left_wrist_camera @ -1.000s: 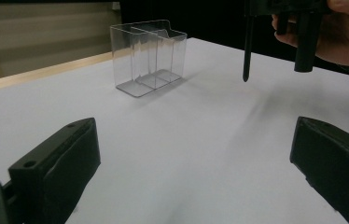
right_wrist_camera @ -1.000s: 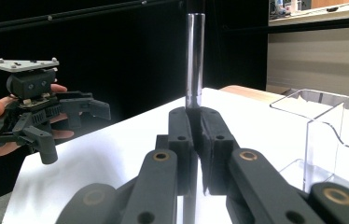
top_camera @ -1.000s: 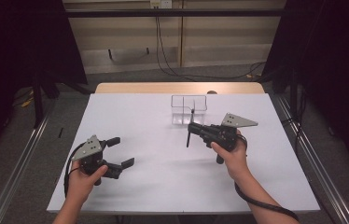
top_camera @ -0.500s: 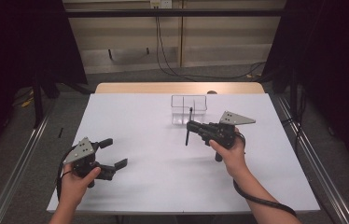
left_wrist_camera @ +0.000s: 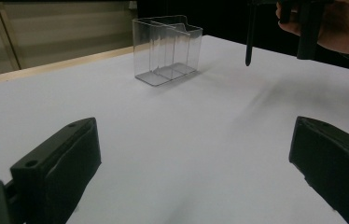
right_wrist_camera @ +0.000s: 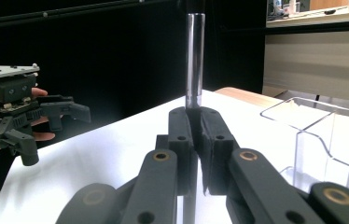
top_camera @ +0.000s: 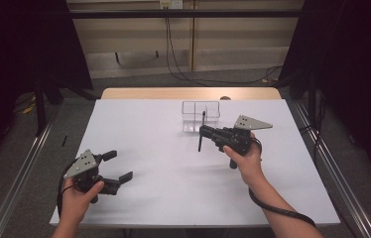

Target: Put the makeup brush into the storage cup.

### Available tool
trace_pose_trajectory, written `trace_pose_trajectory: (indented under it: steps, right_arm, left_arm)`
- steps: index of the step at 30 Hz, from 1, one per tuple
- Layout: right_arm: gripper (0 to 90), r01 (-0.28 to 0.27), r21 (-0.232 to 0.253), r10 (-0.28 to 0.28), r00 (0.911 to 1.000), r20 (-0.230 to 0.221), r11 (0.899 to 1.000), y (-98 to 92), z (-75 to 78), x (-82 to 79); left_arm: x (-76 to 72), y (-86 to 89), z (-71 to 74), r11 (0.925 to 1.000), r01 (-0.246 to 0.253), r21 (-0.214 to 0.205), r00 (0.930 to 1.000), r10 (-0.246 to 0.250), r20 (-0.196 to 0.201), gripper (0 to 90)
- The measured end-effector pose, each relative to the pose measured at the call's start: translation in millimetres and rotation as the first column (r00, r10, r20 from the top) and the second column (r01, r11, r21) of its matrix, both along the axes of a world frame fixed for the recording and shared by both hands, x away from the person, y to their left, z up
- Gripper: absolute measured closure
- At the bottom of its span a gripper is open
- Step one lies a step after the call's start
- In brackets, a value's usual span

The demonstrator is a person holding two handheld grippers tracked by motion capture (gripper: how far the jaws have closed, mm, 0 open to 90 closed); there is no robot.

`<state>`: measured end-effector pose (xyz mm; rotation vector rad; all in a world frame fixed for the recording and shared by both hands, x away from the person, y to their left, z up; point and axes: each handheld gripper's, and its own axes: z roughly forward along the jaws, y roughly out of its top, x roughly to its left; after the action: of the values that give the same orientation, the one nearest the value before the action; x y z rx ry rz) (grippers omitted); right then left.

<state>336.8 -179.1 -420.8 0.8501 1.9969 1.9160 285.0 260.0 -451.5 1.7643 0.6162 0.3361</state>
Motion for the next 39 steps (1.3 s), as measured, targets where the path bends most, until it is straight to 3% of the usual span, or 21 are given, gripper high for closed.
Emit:
trace_pose_trajectory:
  steps: [14, 39]
  right_arm:
    - [84.2, 0.032, -0.013, -0.032, 0.9994, 0.012, 0.999, -10.3, 6.2, 7.7]
    - [84.1, 0.061, -0.036, -0.060, 0.9981, 0.011, 0.998, -8.3, 20.1, 33.5]
  left_arm:
    - [-1.9, 0.6, -3.2, 1.0000, 0.007, -0.003, 0.9999, -0.007, -0.011, 1.5]
    - [-1.8, 1.9, -2.9, 0.9999, 0.010, 0.007, 0.9999, -0.010, -0.006, 1.4]
